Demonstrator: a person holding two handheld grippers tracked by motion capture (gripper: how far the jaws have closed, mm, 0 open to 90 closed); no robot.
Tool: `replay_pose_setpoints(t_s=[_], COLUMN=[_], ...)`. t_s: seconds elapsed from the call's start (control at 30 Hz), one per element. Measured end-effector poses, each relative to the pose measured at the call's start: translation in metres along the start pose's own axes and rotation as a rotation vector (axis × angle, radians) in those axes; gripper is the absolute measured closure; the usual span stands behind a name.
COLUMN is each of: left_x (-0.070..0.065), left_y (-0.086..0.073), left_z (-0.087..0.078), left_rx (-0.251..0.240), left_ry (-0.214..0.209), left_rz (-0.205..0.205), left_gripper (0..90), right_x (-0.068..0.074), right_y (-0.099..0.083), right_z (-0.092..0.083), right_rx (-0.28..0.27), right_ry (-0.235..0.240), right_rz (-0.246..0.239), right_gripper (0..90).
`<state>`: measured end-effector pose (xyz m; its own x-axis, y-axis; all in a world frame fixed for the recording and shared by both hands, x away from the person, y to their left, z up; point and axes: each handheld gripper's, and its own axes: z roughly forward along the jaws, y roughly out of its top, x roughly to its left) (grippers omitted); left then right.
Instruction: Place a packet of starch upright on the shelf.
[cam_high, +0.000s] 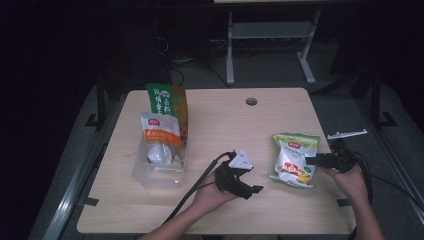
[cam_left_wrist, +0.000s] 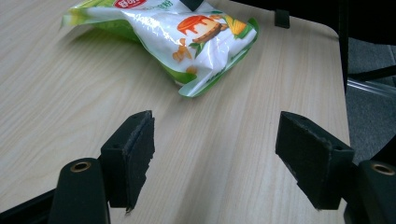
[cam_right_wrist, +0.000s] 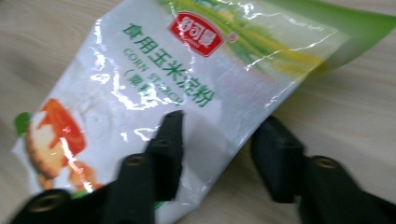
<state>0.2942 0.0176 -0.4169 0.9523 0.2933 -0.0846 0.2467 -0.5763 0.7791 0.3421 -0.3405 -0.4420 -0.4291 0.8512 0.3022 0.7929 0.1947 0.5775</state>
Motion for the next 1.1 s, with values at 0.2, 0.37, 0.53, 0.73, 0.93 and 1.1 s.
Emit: replay_pose_setpoints(t_s=[0.2,0.37,0.53,0.73,0.93,1.1], left_x=[0.002,0.002,0.003,0.004,0.005,0.007], left_y=[0.002,0.003,0.003,0.004,0.005,0.005], left_z=[0.003,0.005,0.006,0.006,0.007,0.005], left_rx=[0.005,0.005,0.011,0.004,0.002,0.006], left_ry=[0.000,0.003,0.001,-0.004,-0.011,-0.009], left_rz=[-0.001,0.001,-0.003,-0.011,-0.023,-0.025], left_gripper=[27.8,27.8,27.8,27.7,27.7,27.4], right_x=[0.011,0.017,0.009,-0.001,0.005,0.018], right_y=[-0.005,-0.012,-0.015,-0.008,-0.008,-0.006], right_z=[-0.001,-0.004,-0.005,0.004,0.006,0.001], right_rx=[0.005,0.018,0.000,-0.002,-0.004,-0.016], right_ry=[0.014,0.041,0.070,0.113,0.156,0.141], right_rz=[-0.041,-0.055,0.001,0.068,0.038,-0.026], right_gripper=[85.5,85.5,60.6,54.2,83.7,87.1])
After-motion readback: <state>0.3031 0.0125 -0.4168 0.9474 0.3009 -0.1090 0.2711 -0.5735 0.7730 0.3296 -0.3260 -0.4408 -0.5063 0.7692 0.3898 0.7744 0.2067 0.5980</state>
